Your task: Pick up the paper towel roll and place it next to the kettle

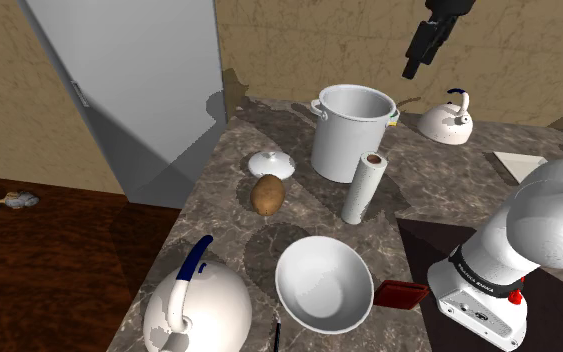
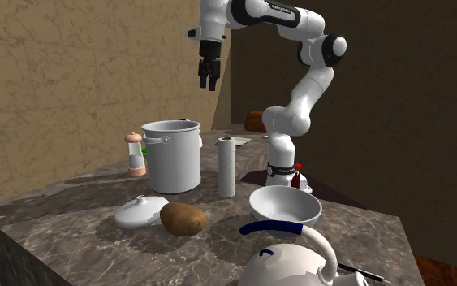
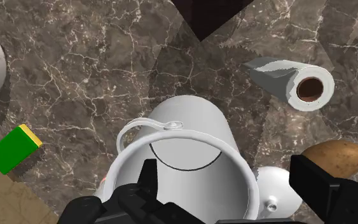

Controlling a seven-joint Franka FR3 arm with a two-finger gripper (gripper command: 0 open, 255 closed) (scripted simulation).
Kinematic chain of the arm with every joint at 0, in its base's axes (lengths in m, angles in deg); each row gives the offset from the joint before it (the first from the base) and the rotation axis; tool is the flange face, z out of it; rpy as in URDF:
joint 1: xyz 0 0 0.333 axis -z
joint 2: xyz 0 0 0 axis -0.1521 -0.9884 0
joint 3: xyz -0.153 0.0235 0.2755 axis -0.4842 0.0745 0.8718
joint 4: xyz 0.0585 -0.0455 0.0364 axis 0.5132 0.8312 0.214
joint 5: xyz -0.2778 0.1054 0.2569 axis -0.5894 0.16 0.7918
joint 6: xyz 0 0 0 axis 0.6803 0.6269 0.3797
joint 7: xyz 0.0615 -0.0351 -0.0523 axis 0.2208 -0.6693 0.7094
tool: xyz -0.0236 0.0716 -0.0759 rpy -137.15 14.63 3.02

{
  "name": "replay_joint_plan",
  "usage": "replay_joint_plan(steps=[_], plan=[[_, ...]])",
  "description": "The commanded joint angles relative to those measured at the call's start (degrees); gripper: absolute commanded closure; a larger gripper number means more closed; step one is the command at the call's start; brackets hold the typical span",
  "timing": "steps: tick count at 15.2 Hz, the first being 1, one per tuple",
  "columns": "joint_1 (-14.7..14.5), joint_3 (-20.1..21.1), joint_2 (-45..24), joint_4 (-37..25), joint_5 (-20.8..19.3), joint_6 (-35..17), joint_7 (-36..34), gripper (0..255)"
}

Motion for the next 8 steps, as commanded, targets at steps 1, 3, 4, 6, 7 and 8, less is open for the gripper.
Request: replay_joint_plan(steps=[1,3,4,6,7,8], plan=[[0.00,0.00,0.00,0.00,0.00,0.00,0.00,0],[-1.08,1.07,0.88,3.49,0.93,-2.37,-0.41,0],[-1.64,1.63,1.26,5.17,1.41,-3.57,-0.61,0],[-2.83,2.76,1.88,8.43,2.41,-6.00,-1.02,0],[-3.44,3.35,2.12,10.00,2.93,-7.23,-1.22,0],[-4.09,3.94,2.31,11.53,3.46,-8.48,-1.42,0]])
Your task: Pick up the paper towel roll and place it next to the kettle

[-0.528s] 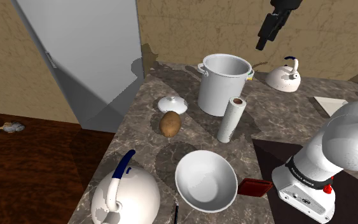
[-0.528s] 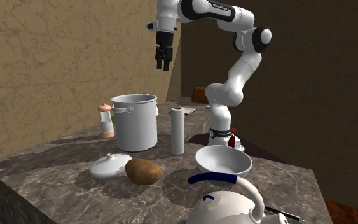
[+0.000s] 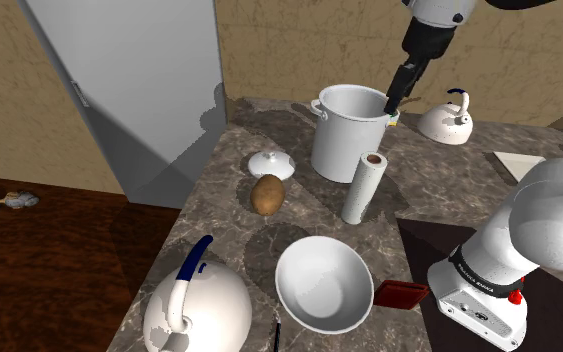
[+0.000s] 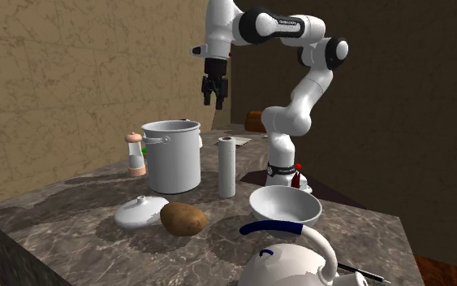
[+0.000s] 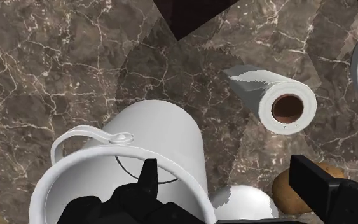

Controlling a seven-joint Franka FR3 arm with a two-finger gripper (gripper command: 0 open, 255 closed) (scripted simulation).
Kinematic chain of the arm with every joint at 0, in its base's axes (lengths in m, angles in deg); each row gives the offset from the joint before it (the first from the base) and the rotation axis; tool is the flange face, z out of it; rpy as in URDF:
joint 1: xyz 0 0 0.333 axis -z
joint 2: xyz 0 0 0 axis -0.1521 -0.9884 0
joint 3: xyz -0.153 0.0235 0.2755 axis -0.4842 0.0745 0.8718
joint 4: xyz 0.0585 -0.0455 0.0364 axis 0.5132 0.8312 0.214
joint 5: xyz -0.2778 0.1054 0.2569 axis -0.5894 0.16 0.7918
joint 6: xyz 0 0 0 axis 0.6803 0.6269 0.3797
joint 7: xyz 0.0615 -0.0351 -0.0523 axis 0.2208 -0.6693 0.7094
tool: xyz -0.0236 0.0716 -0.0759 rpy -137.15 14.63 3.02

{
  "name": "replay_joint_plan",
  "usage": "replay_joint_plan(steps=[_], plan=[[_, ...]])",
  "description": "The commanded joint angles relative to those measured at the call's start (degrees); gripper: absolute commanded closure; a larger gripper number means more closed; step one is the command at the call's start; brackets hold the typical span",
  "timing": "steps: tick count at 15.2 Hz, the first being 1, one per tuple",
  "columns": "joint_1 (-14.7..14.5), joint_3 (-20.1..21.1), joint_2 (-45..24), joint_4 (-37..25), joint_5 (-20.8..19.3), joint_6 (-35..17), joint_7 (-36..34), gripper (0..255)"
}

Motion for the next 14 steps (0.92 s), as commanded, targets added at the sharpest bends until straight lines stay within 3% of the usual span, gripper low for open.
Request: replay_joint_plan(steps=[1,8,14], plan=[[-1.35,1.36,0.04,2.73,1.19,-2.53,-0.57,0],[-6.50,6.04,-0.64,12.05,5.40,-12.03,-2.08,0],[-6.66,6.43,-1.89,15.49,5.66,-16.71,-2.14,0]])
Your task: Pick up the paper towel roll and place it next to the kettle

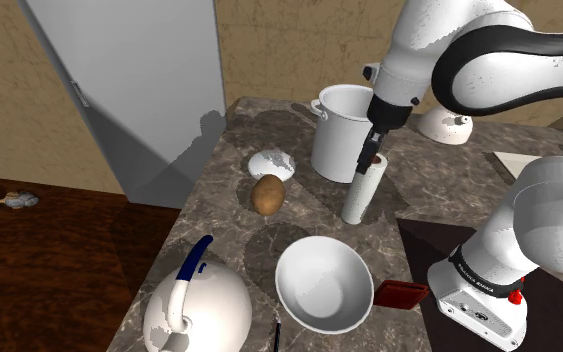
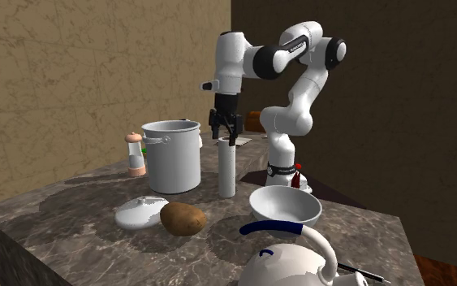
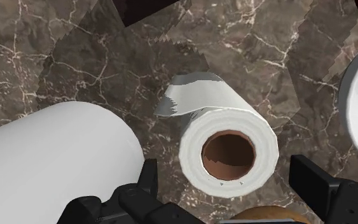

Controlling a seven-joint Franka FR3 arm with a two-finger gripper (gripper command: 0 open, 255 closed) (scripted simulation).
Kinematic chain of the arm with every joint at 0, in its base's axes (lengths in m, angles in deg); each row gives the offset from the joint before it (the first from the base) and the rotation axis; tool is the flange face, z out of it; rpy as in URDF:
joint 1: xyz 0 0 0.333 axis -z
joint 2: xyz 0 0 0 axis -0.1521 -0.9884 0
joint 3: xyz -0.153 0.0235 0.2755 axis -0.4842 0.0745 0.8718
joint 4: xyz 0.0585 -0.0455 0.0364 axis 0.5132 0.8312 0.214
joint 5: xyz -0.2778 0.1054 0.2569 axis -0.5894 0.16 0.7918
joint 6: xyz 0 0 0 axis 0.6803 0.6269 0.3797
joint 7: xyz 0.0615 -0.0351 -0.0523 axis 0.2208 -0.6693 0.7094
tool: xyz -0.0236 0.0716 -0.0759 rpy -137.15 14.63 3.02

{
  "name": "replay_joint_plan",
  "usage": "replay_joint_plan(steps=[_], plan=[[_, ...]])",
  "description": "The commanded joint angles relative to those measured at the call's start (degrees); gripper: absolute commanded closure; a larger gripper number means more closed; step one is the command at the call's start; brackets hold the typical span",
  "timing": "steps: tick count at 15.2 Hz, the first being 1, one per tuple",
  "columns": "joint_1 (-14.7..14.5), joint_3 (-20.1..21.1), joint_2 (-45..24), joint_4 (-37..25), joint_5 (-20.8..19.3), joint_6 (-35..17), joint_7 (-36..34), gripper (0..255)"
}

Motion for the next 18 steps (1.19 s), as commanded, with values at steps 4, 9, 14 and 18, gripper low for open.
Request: replay_joint_plan(steps=[4,9,14,18], plan=[[-0.05,0.26,-0.92,2.33,0.16,-3.28,-0.09,0],[-0.05,0.26,-0.93,2.33,0.16,-3.29,-0.09,0],[-0.06,0.26,-0.90,2.34,0.17,-3.26,-0.10,255],[-0.05,0.25,-0.87,2.36,0.16,-3.26,-0.08,255]])
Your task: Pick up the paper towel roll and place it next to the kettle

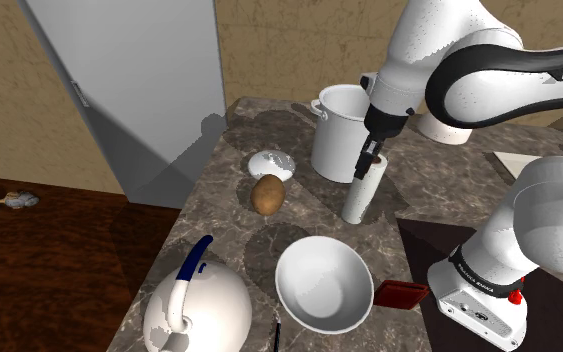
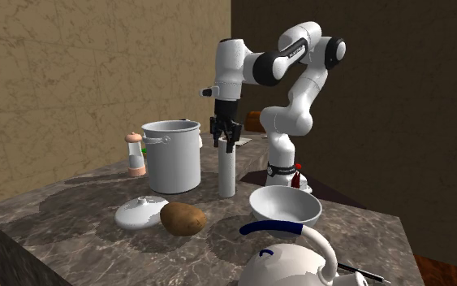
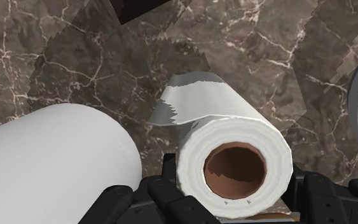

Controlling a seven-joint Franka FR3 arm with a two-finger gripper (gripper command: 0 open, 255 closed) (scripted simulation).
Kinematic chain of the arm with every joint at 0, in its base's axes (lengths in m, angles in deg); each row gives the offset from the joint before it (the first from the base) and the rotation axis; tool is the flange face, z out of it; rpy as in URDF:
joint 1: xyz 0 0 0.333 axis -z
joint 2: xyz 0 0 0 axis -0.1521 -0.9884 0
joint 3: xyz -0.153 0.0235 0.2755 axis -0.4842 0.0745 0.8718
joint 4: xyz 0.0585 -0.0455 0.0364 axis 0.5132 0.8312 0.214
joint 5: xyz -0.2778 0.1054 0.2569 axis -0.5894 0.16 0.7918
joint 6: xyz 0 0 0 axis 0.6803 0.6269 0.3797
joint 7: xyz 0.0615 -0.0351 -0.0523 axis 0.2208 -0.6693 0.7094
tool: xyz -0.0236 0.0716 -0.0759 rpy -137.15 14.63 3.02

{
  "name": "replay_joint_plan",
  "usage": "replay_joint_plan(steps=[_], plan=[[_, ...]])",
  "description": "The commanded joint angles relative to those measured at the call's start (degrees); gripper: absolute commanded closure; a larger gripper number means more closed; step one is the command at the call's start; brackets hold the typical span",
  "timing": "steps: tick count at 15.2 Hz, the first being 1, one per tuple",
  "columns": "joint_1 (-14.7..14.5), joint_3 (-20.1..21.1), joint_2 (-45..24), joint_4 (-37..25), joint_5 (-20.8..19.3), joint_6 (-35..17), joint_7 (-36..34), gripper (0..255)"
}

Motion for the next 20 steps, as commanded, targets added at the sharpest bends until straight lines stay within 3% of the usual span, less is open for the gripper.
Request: replay_joint_plan(steps=[1,20], plan=[[0.03,0.00,-0.01,0.08,-0.07,0.02,0.01,255],[0.49,-1.18,1.86,-12.77,-0.94,14.71,0.55,255]])
